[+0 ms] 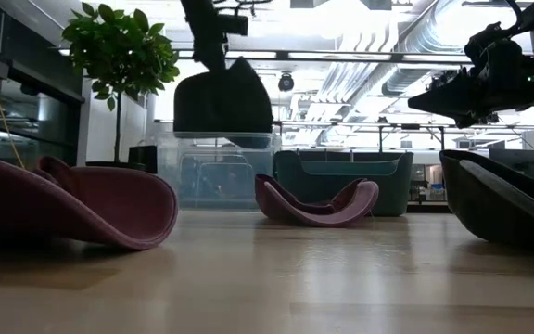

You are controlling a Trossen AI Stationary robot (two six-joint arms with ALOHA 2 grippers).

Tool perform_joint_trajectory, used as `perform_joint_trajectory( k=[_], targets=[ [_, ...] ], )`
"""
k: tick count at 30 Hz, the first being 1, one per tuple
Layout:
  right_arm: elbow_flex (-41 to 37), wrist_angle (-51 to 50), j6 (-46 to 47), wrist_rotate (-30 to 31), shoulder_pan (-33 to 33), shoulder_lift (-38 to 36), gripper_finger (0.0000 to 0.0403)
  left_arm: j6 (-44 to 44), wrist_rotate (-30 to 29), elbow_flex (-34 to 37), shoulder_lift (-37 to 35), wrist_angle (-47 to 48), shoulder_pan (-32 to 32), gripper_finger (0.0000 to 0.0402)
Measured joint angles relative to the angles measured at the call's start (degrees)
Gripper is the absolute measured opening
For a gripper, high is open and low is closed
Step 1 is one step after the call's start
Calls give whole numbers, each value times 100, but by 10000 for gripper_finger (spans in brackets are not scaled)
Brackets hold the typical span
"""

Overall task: Pick & Place hat
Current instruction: Put the top black cap into the transparent bin

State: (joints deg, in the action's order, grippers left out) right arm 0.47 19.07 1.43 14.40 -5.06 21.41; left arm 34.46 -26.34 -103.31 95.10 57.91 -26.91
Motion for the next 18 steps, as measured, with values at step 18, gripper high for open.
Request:
perform_joint_trajectory(
  k=[18],
  targets=[
    [0,0,0,-1,2,-2,0,-528,2621,-784,93,973,-628,0]
  ],
)
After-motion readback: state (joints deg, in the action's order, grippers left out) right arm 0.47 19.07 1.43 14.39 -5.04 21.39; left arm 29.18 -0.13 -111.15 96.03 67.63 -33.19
